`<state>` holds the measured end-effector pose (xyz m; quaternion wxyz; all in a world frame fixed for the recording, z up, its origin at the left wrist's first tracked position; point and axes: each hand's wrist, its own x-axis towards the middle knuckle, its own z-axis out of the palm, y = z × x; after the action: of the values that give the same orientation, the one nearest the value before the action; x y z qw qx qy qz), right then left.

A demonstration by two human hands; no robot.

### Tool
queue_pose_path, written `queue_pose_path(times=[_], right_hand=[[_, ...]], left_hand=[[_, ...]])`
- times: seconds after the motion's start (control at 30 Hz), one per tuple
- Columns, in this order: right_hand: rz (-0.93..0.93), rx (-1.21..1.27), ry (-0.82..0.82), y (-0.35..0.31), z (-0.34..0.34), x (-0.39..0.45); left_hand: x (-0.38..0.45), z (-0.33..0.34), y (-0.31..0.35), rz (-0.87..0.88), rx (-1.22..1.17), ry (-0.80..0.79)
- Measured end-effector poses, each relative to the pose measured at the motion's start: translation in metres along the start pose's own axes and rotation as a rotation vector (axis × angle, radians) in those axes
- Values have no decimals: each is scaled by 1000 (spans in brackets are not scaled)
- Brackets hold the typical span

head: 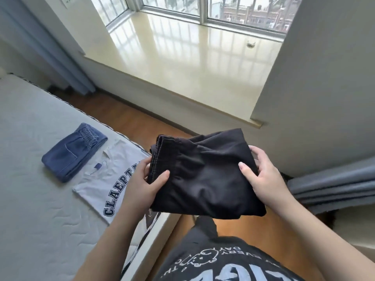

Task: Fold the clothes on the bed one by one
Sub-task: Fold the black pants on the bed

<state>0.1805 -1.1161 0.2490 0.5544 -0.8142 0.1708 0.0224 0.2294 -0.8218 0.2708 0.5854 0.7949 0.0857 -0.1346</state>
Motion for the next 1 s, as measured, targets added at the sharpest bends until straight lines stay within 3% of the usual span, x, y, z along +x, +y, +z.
queue_pose_path(times=[0.3, 0.63, 1.0], right_hand=[[-45, -39, -83, -55, 20, 131], [-76, 4, -185, -70, 18, 265], [-156, -69, -379, -113, 42, 409]], left_hand=[[105, -20, 22, -25, -78, 61], [222, -3, 57, -31, -38, 80], [296, 7, 79, -109, -144, 311]])
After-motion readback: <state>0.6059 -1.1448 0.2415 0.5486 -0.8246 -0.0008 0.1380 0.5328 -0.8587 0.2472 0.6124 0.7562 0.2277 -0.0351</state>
